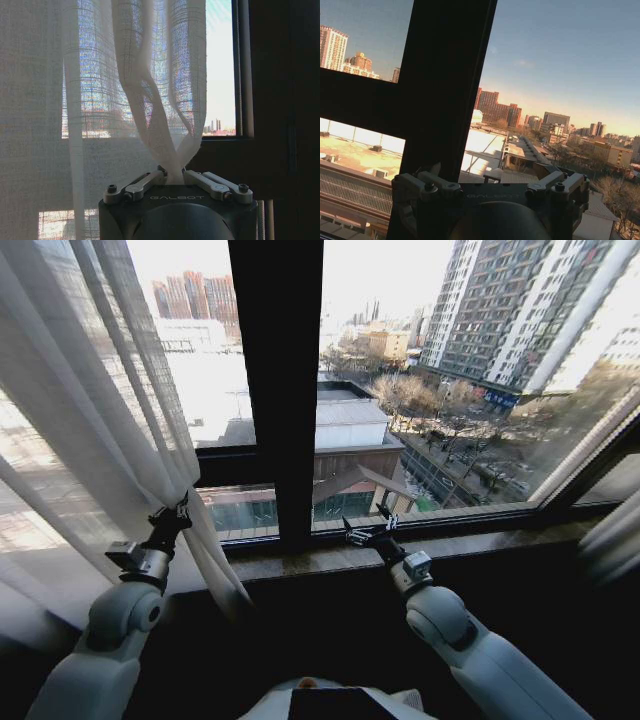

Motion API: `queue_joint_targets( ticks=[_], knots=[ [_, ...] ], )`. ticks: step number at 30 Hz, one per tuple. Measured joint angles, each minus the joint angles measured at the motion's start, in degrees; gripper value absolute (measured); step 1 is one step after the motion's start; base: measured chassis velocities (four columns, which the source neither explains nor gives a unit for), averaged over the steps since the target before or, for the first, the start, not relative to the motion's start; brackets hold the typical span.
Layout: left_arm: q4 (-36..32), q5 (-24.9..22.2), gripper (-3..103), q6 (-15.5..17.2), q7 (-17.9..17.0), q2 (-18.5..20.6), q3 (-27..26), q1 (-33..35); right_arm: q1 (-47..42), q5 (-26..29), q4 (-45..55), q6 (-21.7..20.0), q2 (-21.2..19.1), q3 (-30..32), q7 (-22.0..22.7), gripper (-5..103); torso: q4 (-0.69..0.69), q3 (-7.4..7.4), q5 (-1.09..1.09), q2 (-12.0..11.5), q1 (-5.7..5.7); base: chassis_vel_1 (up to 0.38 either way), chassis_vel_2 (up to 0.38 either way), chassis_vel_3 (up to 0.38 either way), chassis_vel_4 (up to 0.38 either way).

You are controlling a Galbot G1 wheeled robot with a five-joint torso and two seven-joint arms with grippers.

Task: Open the curtains by pulling them apart, changing their state from closed to fully open.

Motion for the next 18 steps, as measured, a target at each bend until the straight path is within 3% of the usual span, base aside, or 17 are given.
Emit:
queue_joint_targets(
  ticks=[10,18],
  knots=[
    [-1.1,0.0,0,-0.1,0.0,0.5,-1.0,1.5,-0.4,-0.7,0.3,0.0,0.0,-0.8,-0.1,100,-0.01,0.00,0.01,0.0,0.00,0.030,0.022,-0.021,-0.027],
    [-2.6,0.2,0,-0.1,0.0,0.2,-1.2,2.8,-0.4,-0.4,-0.4,-1.2,0.4,0.1,1.7,100,0.00,0.00,-0.01,0.0,0.02,0.172,0.182,-0.172,-0.208]
  ],
)
